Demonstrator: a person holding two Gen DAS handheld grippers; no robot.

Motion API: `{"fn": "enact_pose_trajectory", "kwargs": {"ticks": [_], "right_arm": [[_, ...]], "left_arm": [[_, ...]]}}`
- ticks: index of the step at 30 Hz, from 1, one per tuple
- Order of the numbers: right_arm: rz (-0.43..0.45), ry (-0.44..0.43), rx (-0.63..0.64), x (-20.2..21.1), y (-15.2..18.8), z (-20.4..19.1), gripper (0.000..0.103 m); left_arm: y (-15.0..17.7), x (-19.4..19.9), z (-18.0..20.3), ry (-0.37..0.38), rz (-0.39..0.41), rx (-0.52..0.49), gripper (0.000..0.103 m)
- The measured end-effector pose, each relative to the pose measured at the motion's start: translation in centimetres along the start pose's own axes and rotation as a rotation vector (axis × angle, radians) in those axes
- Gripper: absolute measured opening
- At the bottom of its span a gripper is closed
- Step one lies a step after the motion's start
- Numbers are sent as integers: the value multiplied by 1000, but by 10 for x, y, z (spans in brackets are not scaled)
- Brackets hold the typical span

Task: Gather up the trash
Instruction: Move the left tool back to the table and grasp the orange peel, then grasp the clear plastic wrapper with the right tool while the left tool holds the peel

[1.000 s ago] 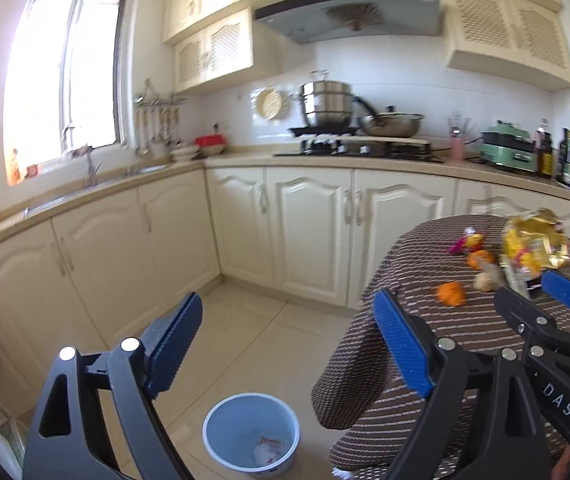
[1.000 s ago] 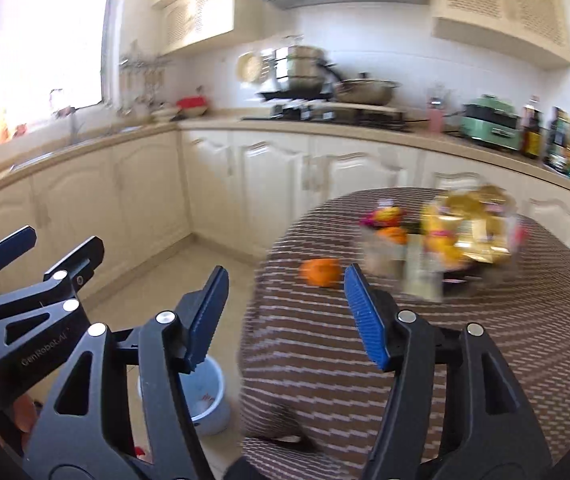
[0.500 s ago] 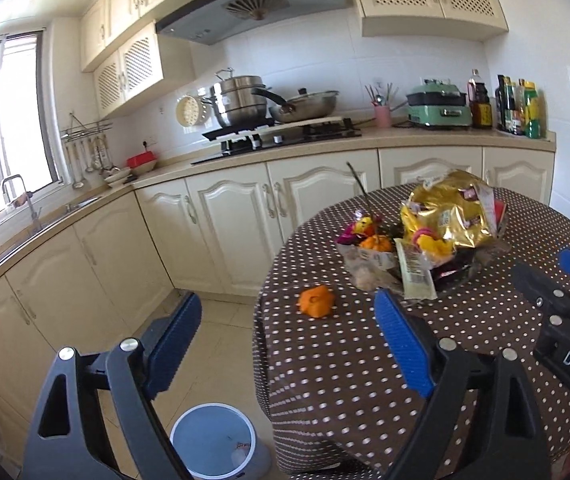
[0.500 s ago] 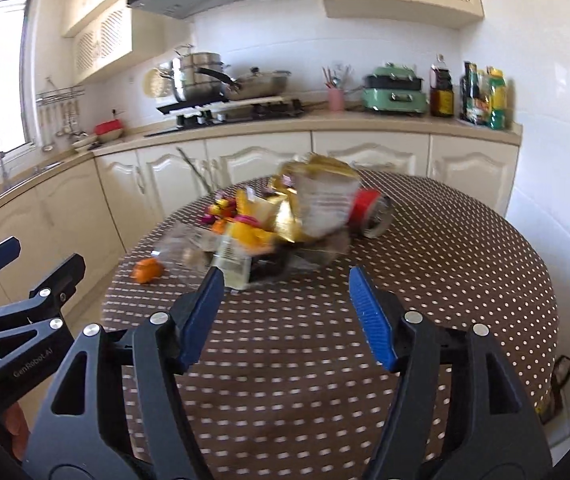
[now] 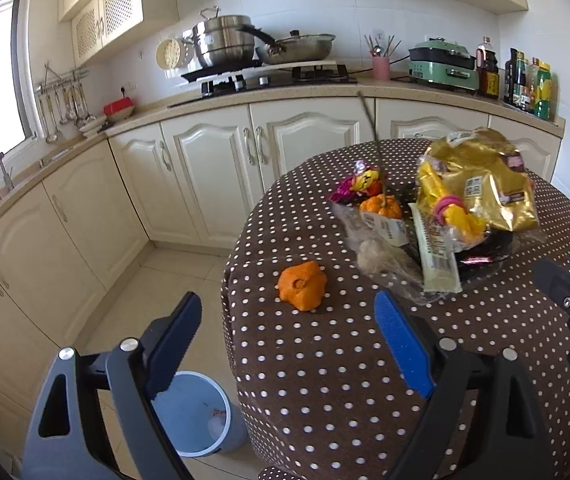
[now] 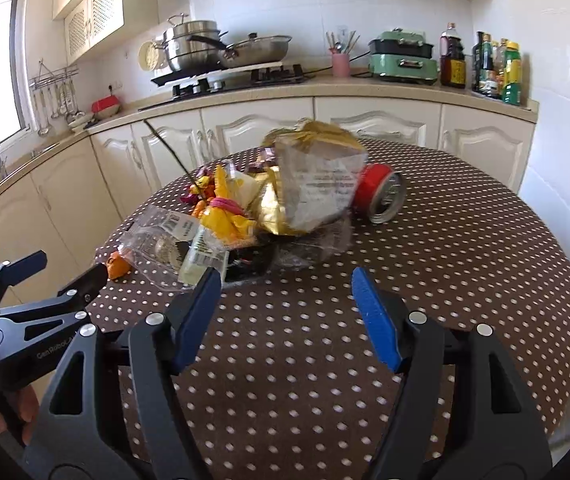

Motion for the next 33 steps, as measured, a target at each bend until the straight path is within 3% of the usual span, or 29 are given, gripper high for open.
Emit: {"fn": "enact_pose_trajectory", "kwargs": {"ticks": [3, 6, 10, 16, 17, 19, 21, 22, 27, 33], "right_arm": [[-24, -28, 37, -9, -6, -18, 68], [-121, -115, 45, -29, -11, -38, 68], [-156, -128, 60, -37, -15, -54, 68], [-154, -68, 27, -42, -20, -47, 68], [-156, -61, 21, -42, -21, -44, 68], [-159, -45, 5, -45, -23, -39, 68], [-159, -35, -2, -45, -23, -36, 68], [-157, -36, 2, -45, -22, -36, 68], [-125, -67, 46, -35, -22, -49, 68], [-108, -140, 150, -21, -18, -89, 68]], "left_arm": [[0, -6, -14, -3, -9, 31, 87], [-1, -10, -20, 4, -13, 42, 87], [-4, -15, -25, 24, -18, 39, 87], [-13, -44, -29, 77, -64, 26, 85], [-15, -53, -28, 93, -85, 24, 81], [-16, -67, -28, 114, -129, 35, 55], [-18, -74, -27, 118, -133, 41, 50], [-18, -75, -26, 121, -133, 31, 34], [-16, -62, -32, 173, -101, 66, 33], [-3, -25, -51, 131, -40, 83, 33]]}}
Point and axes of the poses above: each gripper's, at about its wrist camera, not at the fingertips, and x roughly against the way its jaws point, z to its right, y to its underside, the point moved 1 cm from there along -x, roughly the way its jaws point, and after that the axes turned 11 degrees about y, right-handed, at the moved point
